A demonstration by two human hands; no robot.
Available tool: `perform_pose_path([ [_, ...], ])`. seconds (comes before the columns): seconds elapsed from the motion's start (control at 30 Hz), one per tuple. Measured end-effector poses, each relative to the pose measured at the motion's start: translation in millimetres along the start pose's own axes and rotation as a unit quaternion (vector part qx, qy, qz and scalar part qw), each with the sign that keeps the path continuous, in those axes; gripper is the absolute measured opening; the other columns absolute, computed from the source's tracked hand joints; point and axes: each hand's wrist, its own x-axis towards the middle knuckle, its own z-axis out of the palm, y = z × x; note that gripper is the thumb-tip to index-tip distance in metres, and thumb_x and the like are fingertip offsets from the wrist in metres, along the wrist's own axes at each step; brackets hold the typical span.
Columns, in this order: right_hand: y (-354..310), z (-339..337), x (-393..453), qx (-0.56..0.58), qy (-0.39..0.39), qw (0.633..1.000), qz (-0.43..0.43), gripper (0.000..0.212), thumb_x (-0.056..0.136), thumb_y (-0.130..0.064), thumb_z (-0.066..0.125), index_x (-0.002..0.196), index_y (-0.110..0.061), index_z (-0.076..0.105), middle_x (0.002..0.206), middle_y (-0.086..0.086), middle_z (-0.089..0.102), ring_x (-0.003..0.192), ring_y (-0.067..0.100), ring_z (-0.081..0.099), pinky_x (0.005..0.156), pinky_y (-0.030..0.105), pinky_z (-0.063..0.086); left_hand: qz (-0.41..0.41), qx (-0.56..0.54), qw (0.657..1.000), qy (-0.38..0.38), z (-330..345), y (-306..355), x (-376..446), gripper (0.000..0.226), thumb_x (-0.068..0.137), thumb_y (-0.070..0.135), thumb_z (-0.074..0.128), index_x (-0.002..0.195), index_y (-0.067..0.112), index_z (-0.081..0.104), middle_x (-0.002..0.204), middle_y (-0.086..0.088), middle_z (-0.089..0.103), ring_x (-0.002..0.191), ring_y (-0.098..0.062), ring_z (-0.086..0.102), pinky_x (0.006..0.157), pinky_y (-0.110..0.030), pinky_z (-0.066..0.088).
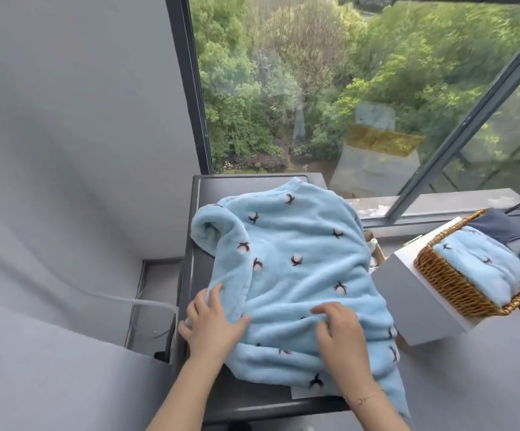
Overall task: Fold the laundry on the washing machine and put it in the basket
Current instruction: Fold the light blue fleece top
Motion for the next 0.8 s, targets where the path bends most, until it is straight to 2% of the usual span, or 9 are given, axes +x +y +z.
perform_pose_path([
  [0.07,16,-5,-4,-0.093,-0.067,0.993,0.017,0.022,0.080,-0.010,0.049,0.090,-0.016,0.068,0.088,-0.003,0.066,0.088,0.022,0.060,0.074,0.031,0.044,0.011,0.012,0.999,0.037,8,-8,-7,0.062,0.084,0.025,0.057,0.139,0.038,0.030,0.142,0.006,0.030,0.127,-0.022,0.029,0.098,-0.043,0.035],
  [0.13,22,-4,-14,-0.127,-0.163,0.978,0.011,0.025,0.086,-0.015,0.048,0.104,-0.022,0.064,0.095,-0.007,0.068,0.093,0.018,0.062,0.072,0.025,0.038,0.032,-0.031,0.996,0.079,4,-23,-1,0.066,0.077,-0.005,0.046,0.133,0.029,0.047,0.130,-0.002,0.046,0.112,-0.027,0.041,0.087,-0.036,0.041],
  [0.23,15,-8,-24,-0.059,-0.253,0.965,-0.031,0.035,0.089,-0.018,0.047,0.118,-0.032,0.061,0.073,-0.021,0.060,0.083,0.003,0.058,0.068,0.017,0.033,0.037,-0.071,0.988,0.131,-26,-47,13,0.067,0.066,-0.016,0.042,0.117,0.020,0.066,0.107,-0.009,0.058,0.093,-0.032,0.052,0.076,-0.037,0.042],
  [0.33,-3,-5,-30,0.032,-0.320,0.944,-0.074,0.035,0.088,-0.017,0.045,0.112,-0.030,0.066,0.060,-0.028,0.053,0.070,-0.005,0.050,0.070,0.013,0.039,-0.018,-0.130,0.980,0.151,-42,-71,21,0.054,0.064,-0.019,0.042,0.104,0.009,0.067,0.096,-0.015,0.057,0.088,-0.037,0.056,0.070,-0.033,0.038],
  [0.43,-9,-1,-50,0.143,-0.245,0.956,-0.079,0.032,0.081,-0.021,0.042,0.095,-0.025,0.071,0.070,-0.024,0.056,0.073,-0.003,0.054,0.071,0.013,0.041,-0.091,-0.148,0.969,0.176,-38,-72,12,0.056,0.074,-0.012,0.055,0.127,0.005,0.055,0.120,-0.026,0.049,0.110,-0.044,0.049,0.090,-0.045,0.041],
  [0.53,12,-12,-65,0.187,-0.137,0.970,-0.078,0.024,0.078,-0.015,0.046,0.081,-0.026,0.067,0.078,-0.018,0.061,0.078,-0.001,0.058,0.068,0.010,0.040,-0.121,-0.131,0.963,0.200,-25,-59,-17,0.087,0.071,0.012,0.079,0.145,0.009,0.032,0.141,-0.023,0.035,0.125,-0.042,0.036,0.099,-0.056,0.034],
  [0.63,40,-36,-68,0.109,-0.067,0.985,-0.112,0.024,0.081,-0.025,0.041,0.078,-0.025,0.066,0.078,-0.021,0.058,0.082,-0.004,0.056,0.070,0.012,0.041,-0.108,-0.253,0.941,0.199,8,-63,-54,0.095,0.061,0.019,0.087,0.137,0.005,0.032,0.133,-0.023,0.044,0.122,-0.039,0.045,0.101,-0.054,0.040],
  [0.7,55,-45,-66,0.094,-0.031,0.991,-0.092,0.021,0.082,-0.023,0.045,0.079,-0.027,0.065,0.080,-0.022,0.058,0.085,-0.004,0.055,0.072,0.012,0.041,-0.172,-0.375,0.898,0.153,25,-59,-81,0.093,0.061,0.022,0.086,0.135,0.001,0.033,0.125,-0.021,0.047,0.111,-0.032,0.052,0.100,-0.045,0.042],
  [0.8,72,-46,-65,0.098,-0.105,0.988,-0.052,0.024,0.081,-0.017,0.055,0.090,-0.038,0.061,0.097,-0.024,0.058,0.093,-0.004,0.055,0.080,0.011,0.042,-0.233,-0.454,0.858,0.061,44,-45,-107,0.067,0.080,0.010,0.075,0.134,0.000,0.036,0.109,-0.016,0.059,0.099,-0.027,0.057,0.095,-0.041,0.045],
])
